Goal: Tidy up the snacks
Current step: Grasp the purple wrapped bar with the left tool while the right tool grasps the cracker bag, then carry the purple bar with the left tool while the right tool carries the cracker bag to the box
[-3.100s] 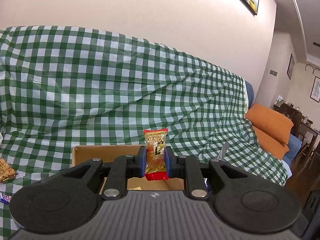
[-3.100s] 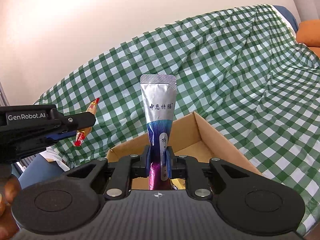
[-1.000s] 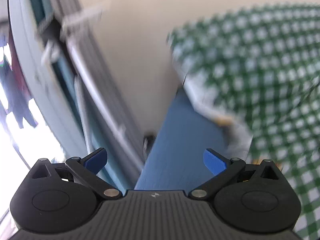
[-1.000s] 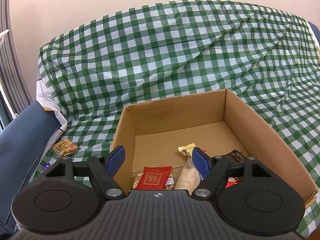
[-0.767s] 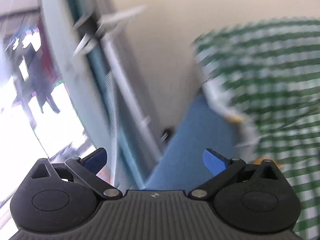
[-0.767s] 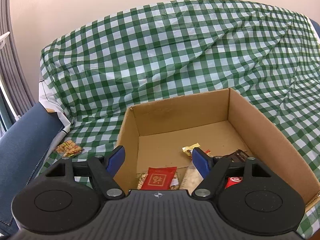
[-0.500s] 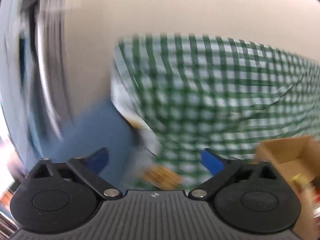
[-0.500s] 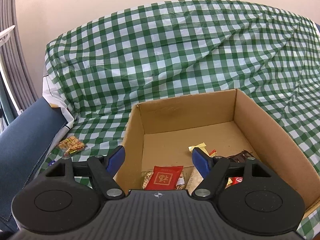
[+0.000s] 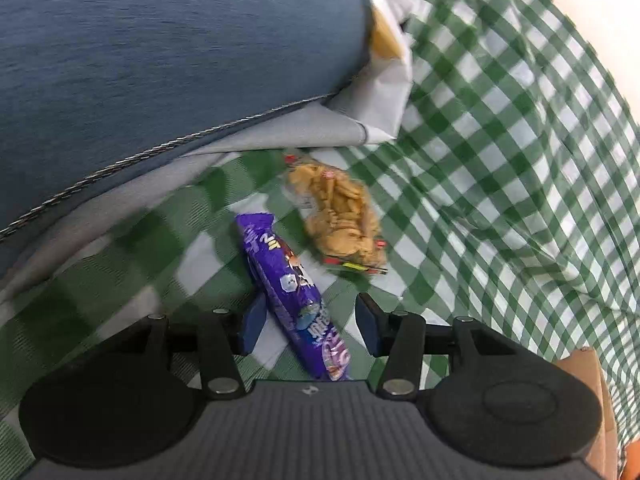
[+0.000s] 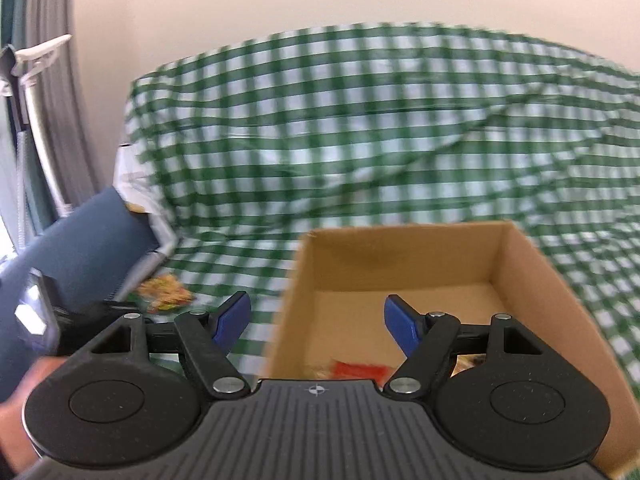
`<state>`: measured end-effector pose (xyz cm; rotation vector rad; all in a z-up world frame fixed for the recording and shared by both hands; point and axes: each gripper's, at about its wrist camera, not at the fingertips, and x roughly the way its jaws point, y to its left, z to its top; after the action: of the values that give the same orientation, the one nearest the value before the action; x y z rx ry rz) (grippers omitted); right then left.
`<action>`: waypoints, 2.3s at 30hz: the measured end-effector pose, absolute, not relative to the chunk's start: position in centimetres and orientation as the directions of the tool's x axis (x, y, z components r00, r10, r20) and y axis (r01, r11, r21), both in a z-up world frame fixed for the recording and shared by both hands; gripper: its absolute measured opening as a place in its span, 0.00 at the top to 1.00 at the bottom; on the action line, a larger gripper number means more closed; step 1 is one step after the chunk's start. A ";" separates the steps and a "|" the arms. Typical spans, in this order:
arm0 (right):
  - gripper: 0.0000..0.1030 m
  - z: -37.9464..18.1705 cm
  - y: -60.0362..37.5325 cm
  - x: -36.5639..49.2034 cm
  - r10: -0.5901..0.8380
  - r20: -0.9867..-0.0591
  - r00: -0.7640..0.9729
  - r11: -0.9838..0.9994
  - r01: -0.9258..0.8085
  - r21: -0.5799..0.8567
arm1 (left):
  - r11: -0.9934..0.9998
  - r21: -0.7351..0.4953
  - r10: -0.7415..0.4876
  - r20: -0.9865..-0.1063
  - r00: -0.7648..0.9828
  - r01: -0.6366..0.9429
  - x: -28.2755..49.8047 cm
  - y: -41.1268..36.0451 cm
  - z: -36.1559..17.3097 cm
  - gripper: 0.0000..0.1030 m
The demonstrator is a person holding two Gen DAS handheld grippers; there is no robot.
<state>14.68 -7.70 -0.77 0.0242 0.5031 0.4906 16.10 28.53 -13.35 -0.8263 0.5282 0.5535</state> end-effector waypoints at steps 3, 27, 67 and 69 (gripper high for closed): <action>0.24 0.5 -4.5 17.5 0.535 -0.485 0.692 0.836 -0.515 0.188 | 0.551 -0.527 0.249 -0.637 0.730 -0.647 15.3 28.9 -13.5 0.79; 0.42 -12.9 24.8 31.1 0.498 -0.783 0.373 0.656 -0.753 0.058 | 0.719 -0.330 0.245 -0.704 0.667 -0.612 8.2 24.8 -12.8 0.55; 0.49 -1.0 -7.4 4.6 0.607 -0.434 0.666 0.757 -0.651 0.060 | 0.784 -0.449 0.095 -0.597 0.797 -0.430 1.4 19.6 -8.1 0.78; 0.49 -0.4 -8.3 4.3 0.594 -0.392 0.702 0.769 -0.639 0.022 | 0.777 -0.452 0.093 -0.605 0.791 -0.438 1.6 19.5 -7.3 0.78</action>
<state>4.31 -8.27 -0.37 -0.1188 0.3937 0.6880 1.58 19.48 -7.25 -0.6196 0.5963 0.3061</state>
